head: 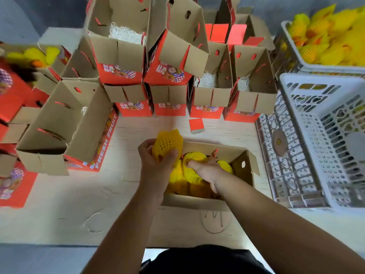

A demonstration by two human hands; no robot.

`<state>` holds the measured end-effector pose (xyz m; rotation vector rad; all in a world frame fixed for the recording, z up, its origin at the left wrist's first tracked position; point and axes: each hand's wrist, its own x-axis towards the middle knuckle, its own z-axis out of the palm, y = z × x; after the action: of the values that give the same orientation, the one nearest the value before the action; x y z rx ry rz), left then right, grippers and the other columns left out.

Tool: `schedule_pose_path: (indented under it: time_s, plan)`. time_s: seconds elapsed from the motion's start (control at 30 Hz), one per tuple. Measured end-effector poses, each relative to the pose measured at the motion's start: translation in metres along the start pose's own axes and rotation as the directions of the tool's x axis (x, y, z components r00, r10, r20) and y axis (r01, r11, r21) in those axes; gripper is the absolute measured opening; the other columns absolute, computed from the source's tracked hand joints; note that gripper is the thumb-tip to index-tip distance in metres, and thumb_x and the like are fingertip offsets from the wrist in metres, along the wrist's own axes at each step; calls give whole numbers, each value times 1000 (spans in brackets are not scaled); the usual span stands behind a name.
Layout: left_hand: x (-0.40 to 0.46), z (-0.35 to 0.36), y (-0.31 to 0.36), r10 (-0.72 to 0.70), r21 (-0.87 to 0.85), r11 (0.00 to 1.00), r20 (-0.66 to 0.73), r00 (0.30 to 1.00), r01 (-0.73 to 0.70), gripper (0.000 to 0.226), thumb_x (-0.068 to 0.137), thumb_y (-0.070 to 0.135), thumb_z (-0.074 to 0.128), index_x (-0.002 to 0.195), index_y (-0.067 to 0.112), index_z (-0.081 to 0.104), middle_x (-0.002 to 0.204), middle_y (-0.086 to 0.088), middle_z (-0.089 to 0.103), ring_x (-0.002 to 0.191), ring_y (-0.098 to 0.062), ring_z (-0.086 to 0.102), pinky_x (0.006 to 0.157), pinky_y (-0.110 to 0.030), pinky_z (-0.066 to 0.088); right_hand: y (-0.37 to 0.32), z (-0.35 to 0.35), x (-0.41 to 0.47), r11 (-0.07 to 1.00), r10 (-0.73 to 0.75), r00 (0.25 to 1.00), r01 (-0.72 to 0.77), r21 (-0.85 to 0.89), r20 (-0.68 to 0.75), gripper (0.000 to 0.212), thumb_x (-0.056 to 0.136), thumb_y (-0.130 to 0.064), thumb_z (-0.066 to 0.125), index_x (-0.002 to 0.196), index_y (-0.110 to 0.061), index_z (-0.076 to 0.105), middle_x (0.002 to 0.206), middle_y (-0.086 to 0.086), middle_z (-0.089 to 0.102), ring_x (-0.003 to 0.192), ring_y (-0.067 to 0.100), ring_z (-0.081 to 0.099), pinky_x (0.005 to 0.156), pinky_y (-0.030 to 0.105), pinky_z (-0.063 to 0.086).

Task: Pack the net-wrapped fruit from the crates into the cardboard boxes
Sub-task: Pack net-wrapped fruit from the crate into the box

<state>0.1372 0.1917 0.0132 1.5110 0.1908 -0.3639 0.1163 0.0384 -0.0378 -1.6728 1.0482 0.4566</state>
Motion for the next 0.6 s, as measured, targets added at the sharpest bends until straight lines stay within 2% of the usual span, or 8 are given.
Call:
schedule_pose_path:
  time_s: [0.1,0.2,0.27,0.33,0.37,0.43,0.5,0.6]
  plan:
    - [4,-2,-5,28,77,997,3,1000,-28,59,88,16,80,129,28,40,127,-11,55,104,-24,63,85,-48,58,1,12,7,979,57,998,-63,-195,-38,110,76,-70,72,159,-16,22,159,12,21,143,37,36,108,47,43]
    - [7,-1,-12,71,210,975,-6,997,-68,63,73,35,77,124,35,41,129,-9,49,109,-25,59,75,-33,55,0,12,4,912,50,998,-58,-406,-30,121,69,-86,64,160,-22,17,159,14,16,145,41,30,111,49,38]
    - [8,-2,-14,91,300,950,-4,996,-86,63,67,44,73,121,42,39,125,1,44,110,-19,55,75,-26,52,2,7,-5,955,41,999,-42,-293,-9,121,67,-89,61,161,-26,18,162,13,16,148,40,27,113,51,36]
    - [9,-2,-17,101,405,908,34,994,-106,66,68,49,74,123,45,37,126,6,42,114,-18,52,84,-35,54,5,1,-18,999,-9,999,12,47,-50,101,69,-85,61,152,-31,40,156,11,35,142,35,38,116,50,34]
    - [8,0,-19,104,437,891,66,992,-123,68,69,50,76,125,44,37,128,6,42,116,-18,51,88,-37,53,7,-3,-25,958,-42,998,53,282,-46,86,73,-79,62,143,-30,52,148,13,49,135,31,48,114,47,37]
    - [6,6,-22,71,416,898,190,979,-146,70,69,48,77,127,43,39,132,2,43,120,-19,51,93,-36,52,5,-11,-42,771,-172,980,67,633,105,61,88,-62,64,132,-21,64,131,17,66,119,25,62,104,41,46]
    - [3,13,-24,18,309,937,417,909,-160,64,75,35,78,127,46,43,135,-3,44,121,-18,54,90,-30,55,4,-19,-54,751,-279,952,135,646,126,40,96,-41,65,129,-17,66,121,15,72,113,26,68,103,45,51]
    - [6,17,-25,-39,211,969,646,763,-130,65,91,10,73,140,41,43,142,-2,45,114,2,59,88,-14,50,7,-37,-58,866,-264,963,265,424,-63,22,94,-27,69,115,-22,71,104,7,78,102,26,73,97,47,57]
